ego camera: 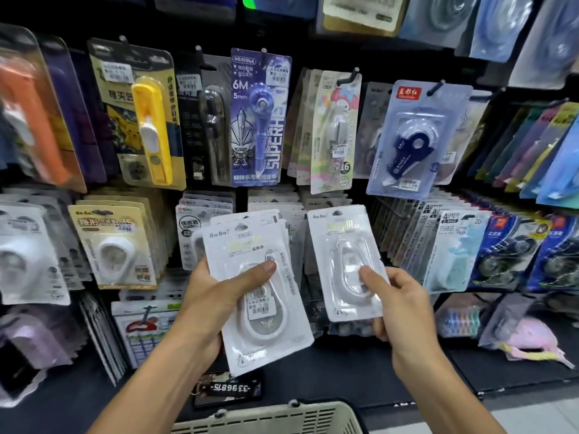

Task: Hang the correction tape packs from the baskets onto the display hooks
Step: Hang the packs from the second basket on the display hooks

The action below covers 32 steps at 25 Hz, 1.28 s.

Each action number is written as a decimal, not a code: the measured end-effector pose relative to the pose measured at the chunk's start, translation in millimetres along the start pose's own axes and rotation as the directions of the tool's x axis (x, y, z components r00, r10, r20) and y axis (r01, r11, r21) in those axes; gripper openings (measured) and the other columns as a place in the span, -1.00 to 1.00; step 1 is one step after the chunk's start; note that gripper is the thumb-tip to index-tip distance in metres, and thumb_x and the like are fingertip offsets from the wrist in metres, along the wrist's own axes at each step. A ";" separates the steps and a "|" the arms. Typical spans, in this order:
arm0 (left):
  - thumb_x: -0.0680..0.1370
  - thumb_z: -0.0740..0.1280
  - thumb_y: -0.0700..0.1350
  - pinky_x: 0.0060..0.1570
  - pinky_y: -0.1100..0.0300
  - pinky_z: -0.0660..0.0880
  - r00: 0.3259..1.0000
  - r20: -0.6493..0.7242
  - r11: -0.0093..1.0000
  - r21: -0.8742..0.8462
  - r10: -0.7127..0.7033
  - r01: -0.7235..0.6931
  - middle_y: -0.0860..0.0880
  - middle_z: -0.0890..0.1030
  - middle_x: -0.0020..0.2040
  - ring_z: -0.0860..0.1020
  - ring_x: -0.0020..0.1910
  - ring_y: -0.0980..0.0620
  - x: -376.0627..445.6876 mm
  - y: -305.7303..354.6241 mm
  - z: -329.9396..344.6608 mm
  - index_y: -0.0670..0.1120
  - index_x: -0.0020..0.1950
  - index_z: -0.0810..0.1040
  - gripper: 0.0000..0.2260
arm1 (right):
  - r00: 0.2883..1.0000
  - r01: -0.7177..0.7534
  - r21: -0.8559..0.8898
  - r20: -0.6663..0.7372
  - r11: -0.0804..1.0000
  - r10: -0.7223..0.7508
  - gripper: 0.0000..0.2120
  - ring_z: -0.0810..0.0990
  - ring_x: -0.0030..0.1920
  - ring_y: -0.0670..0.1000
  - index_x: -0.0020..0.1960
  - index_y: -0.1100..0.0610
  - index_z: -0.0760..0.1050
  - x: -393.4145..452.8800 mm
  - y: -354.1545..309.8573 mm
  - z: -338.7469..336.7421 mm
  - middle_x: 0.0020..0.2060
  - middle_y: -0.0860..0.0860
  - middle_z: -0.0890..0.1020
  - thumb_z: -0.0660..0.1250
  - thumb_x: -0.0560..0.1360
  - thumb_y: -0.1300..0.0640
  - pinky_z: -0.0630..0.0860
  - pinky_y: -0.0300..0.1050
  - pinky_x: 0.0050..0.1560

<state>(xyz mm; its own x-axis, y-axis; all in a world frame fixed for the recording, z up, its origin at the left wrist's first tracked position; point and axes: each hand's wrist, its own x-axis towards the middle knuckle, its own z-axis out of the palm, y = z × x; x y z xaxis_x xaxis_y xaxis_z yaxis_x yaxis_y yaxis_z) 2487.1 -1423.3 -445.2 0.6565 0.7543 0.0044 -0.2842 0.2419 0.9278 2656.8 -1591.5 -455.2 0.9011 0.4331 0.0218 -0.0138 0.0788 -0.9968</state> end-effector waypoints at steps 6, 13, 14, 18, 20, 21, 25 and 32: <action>0.11 0.65 -0.06 0.06 -0.11 0.63 1.000 -0.001 1.000 -0.002 0.007 -0.007 -0.12 0.76 0.06 0.74 0.01 -0.17 1.2 -2.4 3.7 -0.08 0.24 0.63 -0.30 | 0.996 -0.076 0.079 0.047 0.994 0.072 -0.54 0.68 -0.31 -0.01 0.32 -0.10 0.37 3.1 5.6 -3.5 0.02 -0.03 0.67 0.46 0.53 0.18 0.57 -0.11 -0.44; 0.09 0.67 -0.07 -0.13 0.02 0.69 0.999 0.004 0.999 0.023 0.033 -0.033 -0.06 0.77 0.01 0.75 -0.02 -0.09 -1.5 -17.7 18.4 -0.07 0.24 0.59 -0.28 | 0.892 0.080 -0.099 0.452 0.992 -0.027 -0.52 0.70 0.00 -0.08 0.07 -0.27 0.56 -35.3 15.9 37.4 0.00 -0.10 0.71 0.61 0.21 -0.27 0.61 -0.19 -0.08; 0.09 0.69 -0.07 -0.16 0.07 0.69 0.999 0.022 0.999 0.029 0.023 -0.023 -0.05 0.77 0.02 0.75 -0.02 -0.08 -1.9 -18.5 19.1 -0.06 0.24 0.58 -0.26 | 0.890 0.090 -0.096 0.454 0.991 -0.037 -0.50 0.71 -0.04 -0.08 0.07 -0.19 0.57 -38.9 16.5 41.7 -0.04 -0.05 0.73 0.64 0.19 -0.23 0.61 -0.21 -0.13; 0.16 0.70 -0.10 -0.10 0.09 0.68 0.984 0.176 0.999 0.028 -0.030 0.025 -0.07 0.73 0.15 0.72 0.09 -0.11 4.5 -11.4 6.8 0.01 0.33 0.54 -0.25 | 0.935 0.008 0.093 0.352 0.996 -0.040 -0.53 0.75 -0.08 0.07 0.13 0.14 0.56 -28.6 12.5 33.7 -0.07 0.09 0.76 0.60 0.32 -0.01 0.62 -0.18 -0.17; 0.15 0.68 -0.21 -0.12 0.08 0.68 0.984 0.175 0.999 0.023 -0.031 0.027 -0.09 0.74 0.13 0.73 0.08 -0.12 7.7 -9.6 1.9 0.00 0.33 0.55 -0.24 | 0.961 -0.042 0.184 0.278 0.982 -0.011 -0.55 0.75 -0.08 0.08 0.14 0.18 0.53 -19.4 8.4 26.4 -0.04 0.12 0.76 0.53 0.34 0.01 0.61 -0.09 -0.13; 0.16 0.63 -0.22 -0.14 0.09 0.68 0.989 0.150 1.000 0.025 -0.016 0.012 -0.09 0.74 0.11 0.73 0.05 -0.11 8.4 -9.9 1.6 -0.01 0.31 0.55 -0.27 | 0.973 -0.047 0.207 0.230 0.977 -0.002 -0.55 0.75 -0.09 0.08 0.15 0.18 0.51 -15.3 7.2 23.5 -0.04 0.11 0.76 0.52 0.35 0.02 0.61 -0.06 -0.12; 0.16 0.58 -0.21 -0.17 0.11 0.68 0.997 0.043 0.998 -0.014 0.057 -0.056 -0.06 0.75 0.08 0.74 0.02 -0.08 11.7 -10.8 -0.9 0.00 0.26 0.58 -0.33 | 1.000 -0.005 0.085 0.021 0.996 0.003 -0.64 0.71 -0.29 0.00 0.15 0.00 0.45 -1.4 5.1 8.1 -0.12 -0.02 0.76 0.51 0.45 -0.01 0.53 -0.07 -0.46; 0.21 0.56 -0.22 -0.14 0.11 0.68 0.997 0.030 0.997 -0.021 0.073 -0.072 -0.03 0.75 0.09 0.73 0.05 -0.07 10.7 -9.2 -1.2 0.02 0.28 0.57 -0.36 | 0.991 -0.108 0.141 0.090 0.984 0.096 -0.62 0.70 0.01 0.08 0.28 -0.04 0.39 3.4 19.4 7.7 0.19 -0.01 0.56 0.43 0.55 0.21 0.65 -0.02 -0.10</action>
<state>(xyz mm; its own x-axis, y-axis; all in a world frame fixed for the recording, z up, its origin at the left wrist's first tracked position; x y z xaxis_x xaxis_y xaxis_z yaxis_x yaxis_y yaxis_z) 2495.9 -1416.8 -454.2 0.6549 0.7511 0.0835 -0.3459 0.1997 0.9168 2656.3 -1581.6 -473.9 0.8529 0.5177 -0.0672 -0.1721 0.1573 -0.9724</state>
